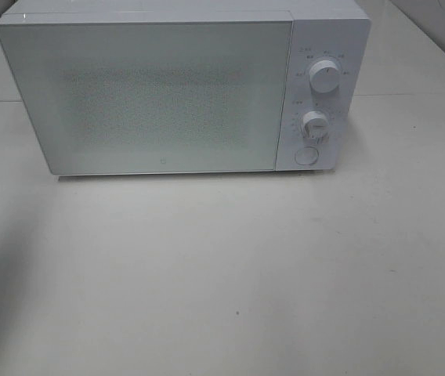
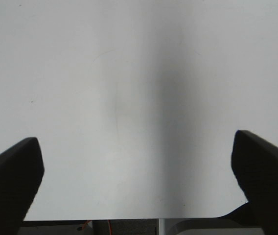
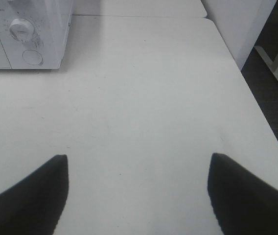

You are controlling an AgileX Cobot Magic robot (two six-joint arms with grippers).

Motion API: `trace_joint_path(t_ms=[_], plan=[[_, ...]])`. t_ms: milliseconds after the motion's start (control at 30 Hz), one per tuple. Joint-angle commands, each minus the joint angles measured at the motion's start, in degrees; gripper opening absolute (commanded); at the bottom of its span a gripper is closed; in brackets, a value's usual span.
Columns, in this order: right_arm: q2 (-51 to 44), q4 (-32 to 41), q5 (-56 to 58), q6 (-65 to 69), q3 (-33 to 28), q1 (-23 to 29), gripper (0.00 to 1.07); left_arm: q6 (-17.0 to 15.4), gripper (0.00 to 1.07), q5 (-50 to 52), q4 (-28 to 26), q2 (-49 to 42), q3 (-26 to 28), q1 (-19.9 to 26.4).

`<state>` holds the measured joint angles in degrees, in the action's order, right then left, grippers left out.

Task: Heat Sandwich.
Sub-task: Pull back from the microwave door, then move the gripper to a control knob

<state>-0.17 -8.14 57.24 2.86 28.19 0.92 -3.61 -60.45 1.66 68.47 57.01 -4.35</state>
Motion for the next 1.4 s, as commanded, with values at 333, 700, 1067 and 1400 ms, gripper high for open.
trace_joint_path(t_ms=[333,700,1067,1400], plan=[[-1.7,-0.2,-0.3,-0.4,0.1,-0.3,0.75,0.3,1.02,-6.8,0.9,-13.9,-1.7,2.5],[-1.7,-0.2,-0.3,-0.3,0.1,-0.3,0.75,0.2,1.02,-6.1,1.5,-27.3,-15.0,2.5],[-1.7,-0.2,-0.3,-0.3,0.1,-0.3,0.75,0.2,1.02,-4.8,-1.0,-43.3,-25.7,2.5],[-1.7,-0.2,-0.3,-0.4,0.1,-0.3,0.75,0.5,1.02,-1.0,-1.7,-63.4,-27.4,2.5]])
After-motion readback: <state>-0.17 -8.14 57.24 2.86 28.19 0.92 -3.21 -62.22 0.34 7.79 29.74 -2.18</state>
